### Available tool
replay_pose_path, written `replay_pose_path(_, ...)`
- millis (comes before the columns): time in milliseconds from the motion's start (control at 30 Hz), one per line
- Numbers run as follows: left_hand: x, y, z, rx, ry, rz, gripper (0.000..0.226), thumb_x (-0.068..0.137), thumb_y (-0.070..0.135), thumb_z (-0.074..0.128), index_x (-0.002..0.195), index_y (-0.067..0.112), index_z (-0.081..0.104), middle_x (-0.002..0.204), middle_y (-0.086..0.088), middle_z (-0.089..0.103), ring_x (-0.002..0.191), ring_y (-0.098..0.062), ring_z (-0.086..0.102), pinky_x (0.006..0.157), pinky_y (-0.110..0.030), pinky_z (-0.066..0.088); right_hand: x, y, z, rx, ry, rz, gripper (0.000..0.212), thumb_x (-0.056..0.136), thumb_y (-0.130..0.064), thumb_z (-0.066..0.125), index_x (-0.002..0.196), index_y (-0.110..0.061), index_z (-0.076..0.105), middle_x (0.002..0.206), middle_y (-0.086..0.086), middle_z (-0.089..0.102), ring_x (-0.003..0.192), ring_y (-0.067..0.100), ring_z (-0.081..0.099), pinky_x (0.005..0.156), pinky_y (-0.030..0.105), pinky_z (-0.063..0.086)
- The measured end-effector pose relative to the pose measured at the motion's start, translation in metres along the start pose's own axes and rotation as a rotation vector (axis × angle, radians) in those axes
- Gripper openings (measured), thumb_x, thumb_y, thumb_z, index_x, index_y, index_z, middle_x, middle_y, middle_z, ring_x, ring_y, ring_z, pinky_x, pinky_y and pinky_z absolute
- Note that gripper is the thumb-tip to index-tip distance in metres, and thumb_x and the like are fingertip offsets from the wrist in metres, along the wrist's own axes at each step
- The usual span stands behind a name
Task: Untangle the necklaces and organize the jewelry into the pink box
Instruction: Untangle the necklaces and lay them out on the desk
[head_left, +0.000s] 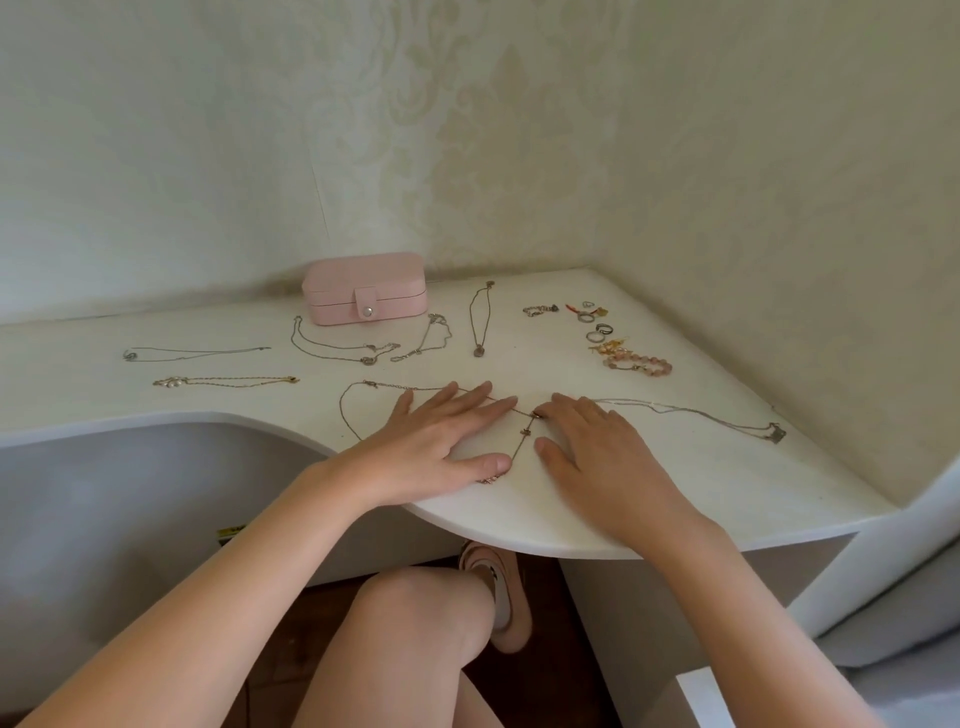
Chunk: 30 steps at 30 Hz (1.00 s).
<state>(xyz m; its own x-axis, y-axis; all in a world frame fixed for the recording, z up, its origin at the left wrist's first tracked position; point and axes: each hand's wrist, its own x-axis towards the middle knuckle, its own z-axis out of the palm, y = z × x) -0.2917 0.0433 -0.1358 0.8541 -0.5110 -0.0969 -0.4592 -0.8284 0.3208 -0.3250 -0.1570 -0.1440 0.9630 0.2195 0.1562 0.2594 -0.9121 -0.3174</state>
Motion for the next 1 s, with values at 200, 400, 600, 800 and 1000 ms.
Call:
replay_pose_path(200,0.004,0.005,-0.011,0.028,-0.122,-0.105,0.093,0.062,0.085,0.034,0.144,0.053,0.006,0.157,0.019,-0.008,0.145,-0.014,-0.015,0.113,-0.055,-0.012,-0.007,0.001,-0.003,-0.023,-0.091,0.024,0.048,0.1,-0.044,0.026,0.147,-0.037,0.02,0.159,-0.003,0.009,0.146,0.022,0.004,0.118,0.038,0.003)
replay_pose_path(400,0.006,0.005,-0.011,0.086,-0.149,-0.19,0.106,0.055,0.089,0.033,0.145,0.05,-0.006,0.156,0.015,-0.017,0.144,-0.017,-0.019,0.113,-0.059,-0.009,-0.017,0.006,-0.007,-0.043,-0.092,0.026,0.049,0.1,-0.045,0.023,0.148,-0.035,0.019,0.158,-0.013,0.006,0.146,0.016,0.001,0.118,0.036,0.0)
replay_pose_path(600,0.007,0.01,-0.01,0.117,-0.185,-0.26,0.114,0.051,0.092,0.033,0.144,0.047,-0.014,0.155,0.01,-0.024,0.143,-0.024,-0.023,0.112,-0.061,-0.009,-0.017,0.007,-0.004,-0.047,-0.019,0.016,0.054,0.098,-0.05,0.026,0.148,-0.031,0.02,0.153,-0.013,0.023,0.141,0.011,0.015,0.117,0.037,0.009)
replay_pose_path(800,0.003,0.018,-0.012,0.139,-0.223,-0.282,0.116,0.05,0.092,0.033,0.144,0.047,-0.017,0.155,0.005,-0.027,0.142,-0.029,-0.023,0.112,-0.061,-0.008,0.002,0.003,-0.007,-0.103,-0.087,0.059,0.054,0.095,-0.058,0.026,0.145,-0.037,0.024,0.152,-0.009,0.024,0.141,0.02,0.019,0.114,0.051,0.014)
replay_pose_path(1000,0.003,0.019,-0.008,0.152,-0.216,-0.286,0.118,0.047,0.093,0.031,0.144,0.045,-0.017,0.155,0.003,-0.027,0.142,-0.031,-0.024,0.111,-0.064,-0.007,0.037,0.0,-0.024,-0.014,0.019,-0.12,0.021,0.091,-0.031,0.058,0.108,-0.022,0.064,0.112,-0.003,0.057,0.102,0.015,0.054,0.084,0.028,0.042)
